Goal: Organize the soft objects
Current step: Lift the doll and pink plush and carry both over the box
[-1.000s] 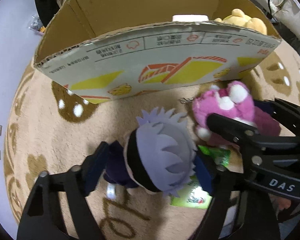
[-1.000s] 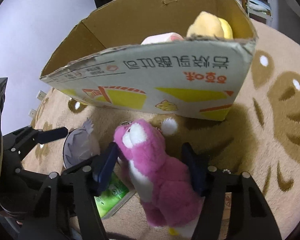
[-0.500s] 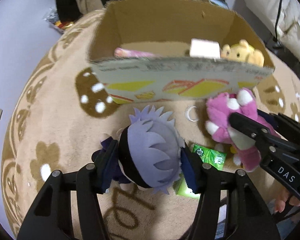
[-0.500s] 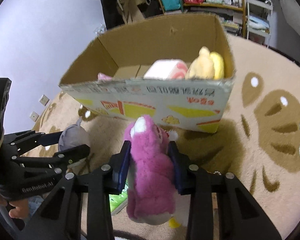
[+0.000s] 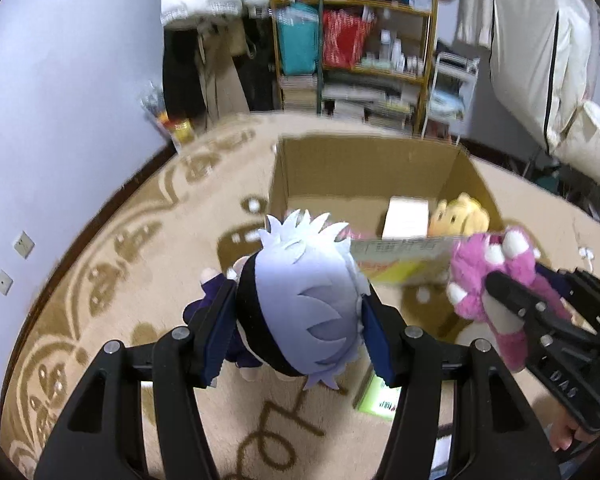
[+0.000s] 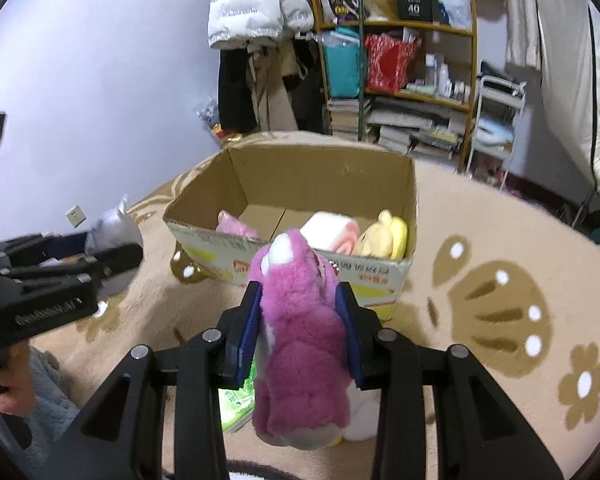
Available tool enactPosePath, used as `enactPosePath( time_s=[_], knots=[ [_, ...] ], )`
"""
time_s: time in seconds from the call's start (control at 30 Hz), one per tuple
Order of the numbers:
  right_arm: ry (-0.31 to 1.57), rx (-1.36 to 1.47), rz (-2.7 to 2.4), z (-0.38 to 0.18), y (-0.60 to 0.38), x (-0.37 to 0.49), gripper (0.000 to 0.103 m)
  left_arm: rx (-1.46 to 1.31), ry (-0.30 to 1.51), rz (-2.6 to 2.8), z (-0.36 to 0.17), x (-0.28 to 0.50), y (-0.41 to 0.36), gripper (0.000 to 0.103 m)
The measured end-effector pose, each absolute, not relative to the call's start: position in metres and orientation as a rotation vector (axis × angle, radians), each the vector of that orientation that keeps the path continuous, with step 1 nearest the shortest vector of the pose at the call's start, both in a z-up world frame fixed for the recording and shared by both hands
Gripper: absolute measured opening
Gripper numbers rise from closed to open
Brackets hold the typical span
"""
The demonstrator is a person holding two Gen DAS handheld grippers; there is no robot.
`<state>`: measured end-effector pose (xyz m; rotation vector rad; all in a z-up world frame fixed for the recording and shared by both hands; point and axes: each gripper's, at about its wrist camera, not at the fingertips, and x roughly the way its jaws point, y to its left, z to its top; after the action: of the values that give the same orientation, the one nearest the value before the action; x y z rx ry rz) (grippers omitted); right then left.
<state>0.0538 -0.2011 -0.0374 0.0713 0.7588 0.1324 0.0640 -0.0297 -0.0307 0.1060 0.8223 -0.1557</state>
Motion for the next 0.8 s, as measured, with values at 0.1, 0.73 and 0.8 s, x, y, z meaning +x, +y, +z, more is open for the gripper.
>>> enactPosePath(
  time_s=[0.1, 0.73, 0.8],
  knots=[
    [0.738, 0.043, 0.112, -0.032, -0.198, 0.052, 0.039, 0.099, 0.773, -0.149, -0.021, 0.060, -0.028, 0.057],
    [0.514, 0.034, 0.039, 0.014, -0.207, 0.049, 0.039, 0.097, 0.627, -0.146, 0.011, 0.068, -0.032, 0.057],
    [0.506, 0.038, 0.035, 0.015, -0.209, 0.052, 0.039, 0.098, 0.611, -0.149, 0.013, 0.072, -0.033, 0.057]
  ],
)
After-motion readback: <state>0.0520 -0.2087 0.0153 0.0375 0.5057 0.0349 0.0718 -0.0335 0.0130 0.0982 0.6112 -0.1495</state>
